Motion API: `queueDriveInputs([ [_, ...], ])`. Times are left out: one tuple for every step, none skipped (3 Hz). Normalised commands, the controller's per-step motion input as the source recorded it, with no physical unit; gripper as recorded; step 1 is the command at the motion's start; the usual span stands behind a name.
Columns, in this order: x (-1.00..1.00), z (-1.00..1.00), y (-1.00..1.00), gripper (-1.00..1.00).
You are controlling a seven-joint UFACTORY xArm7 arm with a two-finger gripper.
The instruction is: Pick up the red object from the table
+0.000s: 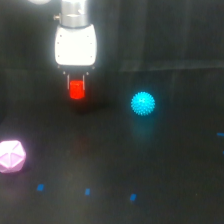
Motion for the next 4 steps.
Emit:
queueDriveInputs([
  [0.12,0.97,0.33,-0.93],
  [0.26,0.97,0.38,-0.93],
  [-0.05,0.43,-0.06,-0.81],
  [0.15,0.72,-0.15,-1.0],
])
